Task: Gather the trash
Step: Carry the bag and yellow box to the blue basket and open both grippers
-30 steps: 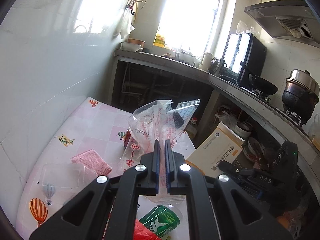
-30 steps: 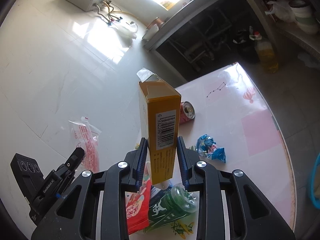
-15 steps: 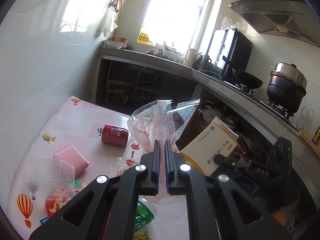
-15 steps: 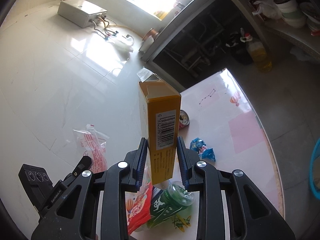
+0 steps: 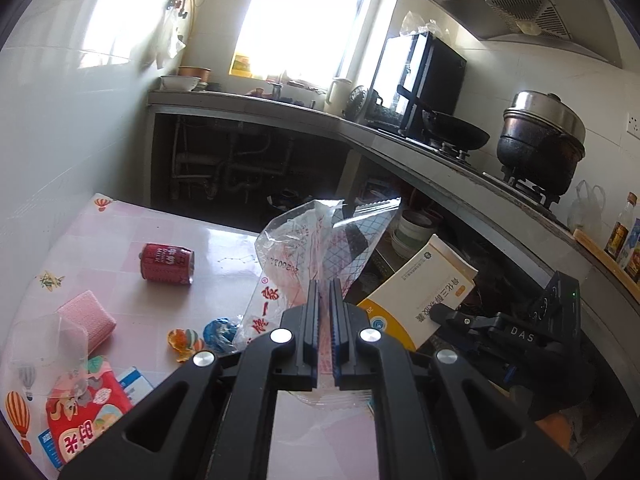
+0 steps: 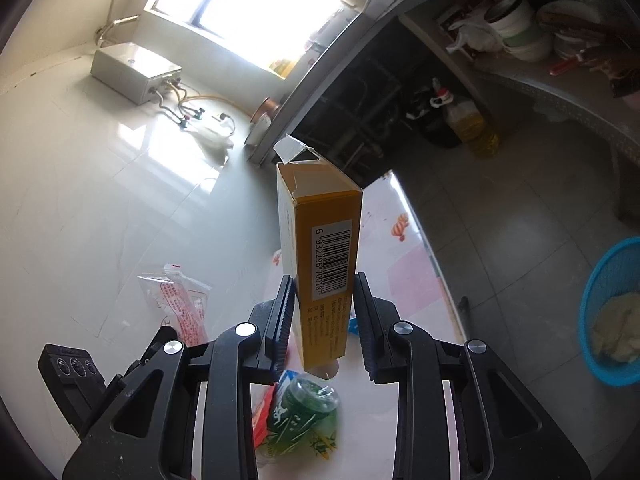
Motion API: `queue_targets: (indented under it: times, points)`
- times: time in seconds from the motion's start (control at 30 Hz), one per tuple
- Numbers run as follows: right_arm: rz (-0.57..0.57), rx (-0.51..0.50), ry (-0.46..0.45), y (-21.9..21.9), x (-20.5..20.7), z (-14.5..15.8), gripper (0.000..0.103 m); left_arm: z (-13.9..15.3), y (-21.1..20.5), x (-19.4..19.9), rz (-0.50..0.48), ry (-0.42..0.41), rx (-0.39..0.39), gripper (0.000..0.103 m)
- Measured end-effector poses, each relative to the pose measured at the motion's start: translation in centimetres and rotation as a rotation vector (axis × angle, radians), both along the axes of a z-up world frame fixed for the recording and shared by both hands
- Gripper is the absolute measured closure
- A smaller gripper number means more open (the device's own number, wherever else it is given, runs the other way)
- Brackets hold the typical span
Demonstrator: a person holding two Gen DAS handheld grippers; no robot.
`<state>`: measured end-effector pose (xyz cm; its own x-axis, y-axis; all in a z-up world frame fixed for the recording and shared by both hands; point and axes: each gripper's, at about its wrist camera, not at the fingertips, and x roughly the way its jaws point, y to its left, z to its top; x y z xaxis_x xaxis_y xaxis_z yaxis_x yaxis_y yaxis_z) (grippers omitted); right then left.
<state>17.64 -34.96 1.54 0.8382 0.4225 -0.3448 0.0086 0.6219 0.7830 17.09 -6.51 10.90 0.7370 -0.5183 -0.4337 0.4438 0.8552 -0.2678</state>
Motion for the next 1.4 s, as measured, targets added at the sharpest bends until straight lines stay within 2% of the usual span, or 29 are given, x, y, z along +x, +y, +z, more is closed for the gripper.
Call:
queue_targets:
  times: [0.37, 0.7, 0.87, 1.07, 1.27, 1.3, 1.33, 1.37, 1.4]
  points:
    - [-0.206, -0.052, 0.077, -6.6, -4.4, -2.3, 0.075, -3.0, -11.4, 0.5, -0.259, 0.113, 0.026, 0.099]
    - [-0.4, -0.138, 0.283, -11.8, -9.0, -7.4, 0.075, -9.1, -21.2, 0.7, -0.452, 0.3, 0.111, 0.099]
    - [-0.452, -0.13, 0.409, -13.6, -11.0, -11.5, 0.075, -13.3, -25.5, 1.0, -0.5, 0.422, 0.194, 0.099]
    - [-0.452, -0.126, 0.547, -14.7, -11.2, -16.5, 0.075, -18.4, -29.5, 1.9, -0.522, 0.559, 0.26, 0.098]
    - [-0.432, -0.129, 0.644, -15.6, -9.9, -20.1, 0.074, -22.3, -32.6, 3.0, -0.528, 0.622, 0.326, 0.098]
    - [-0.432, -0.127, 0.653, -15.9, -9.5, -20.6, 0.073, -22.7, -33.1, 3.2, -0.528, 0.629, 0.331, 0.096]
    - [-0.427, -0.126, 0.662, -16.2, -9.0, -21.1, 0.072, -23.2, -33.4, 3.5, -0.529, 0.641, 0.338, 0.087]
    - [-0.418, -0.12, 0.678, -16.5, -8.5, -21.9, 0.071, -23.6, -33.7, 3.9, -0.521, 0.649, 0.349, 0.073]
    - [-0.412, -0.106, 0.69, -16.9, -8.1, -22.7, 0.062, -24.0, -33.8, 4.2, -0.501, 0.65, 0.362, 0.066]
